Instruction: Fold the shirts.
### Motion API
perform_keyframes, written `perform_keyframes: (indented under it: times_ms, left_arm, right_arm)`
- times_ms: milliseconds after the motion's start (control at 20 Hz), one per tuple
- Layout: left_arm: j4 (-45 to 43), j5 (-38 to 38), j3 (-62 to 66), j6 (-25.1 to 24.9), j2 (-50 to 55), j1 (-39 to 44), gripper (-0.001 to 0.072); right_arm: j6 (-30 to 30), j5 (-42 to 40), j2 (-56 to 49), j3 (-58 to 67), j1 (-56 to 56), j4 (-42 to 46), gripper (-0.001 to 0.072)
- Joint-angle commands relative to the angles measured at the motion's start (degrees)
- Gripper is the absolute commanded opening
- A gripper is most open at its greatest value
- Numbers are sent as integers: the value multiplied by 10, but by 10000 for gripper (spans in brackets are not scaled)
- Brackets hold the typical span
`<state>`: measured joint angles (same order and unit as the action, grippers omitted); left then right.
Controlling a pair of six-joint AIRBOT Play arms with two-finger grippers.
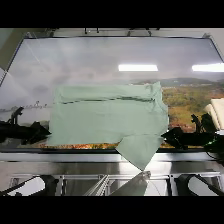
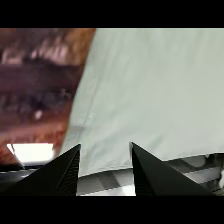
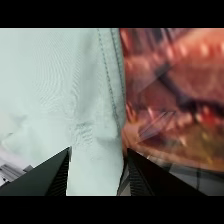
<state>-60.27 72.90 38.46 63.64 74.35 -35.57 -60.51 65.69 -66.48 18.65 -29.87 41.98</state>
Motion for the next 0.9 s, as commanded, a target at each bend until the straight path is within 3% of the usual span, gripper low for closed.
perform_keyframes:
  times_ms: [0,150,200,300,350,400,650,850]
  left_arm:
    - [-39,-29,-22,10,50,39,334]
    - [2,-6,-6,9,114,82,331]
    - [5,8,9,7,129,94,280]
    - [4,37,45,7,148,122,281]
    - [2,45,61,7,149,133,197]
    - [-2,49,76,7,149,139,32]
    - [-2,59,108,2,149,115,21]
    - [-1,65,108,-7,149,70,21]
  right_arm:
    - [-4,7,0,-2,0,-2,456]
    - [-4,7,0,-2,0,-7,456]
    - [-7,5,0,-2,0,-18,456]
    - [-11,16,0,-1,0,-36,455]
    - [-11,25,0,-1,-1,-31,455]
    - [-18,37,0,-1,-1,-19,455]
    - [-96,87,2,-2,0,56,455]
    - [-100,62,1,-17,3,36,455]
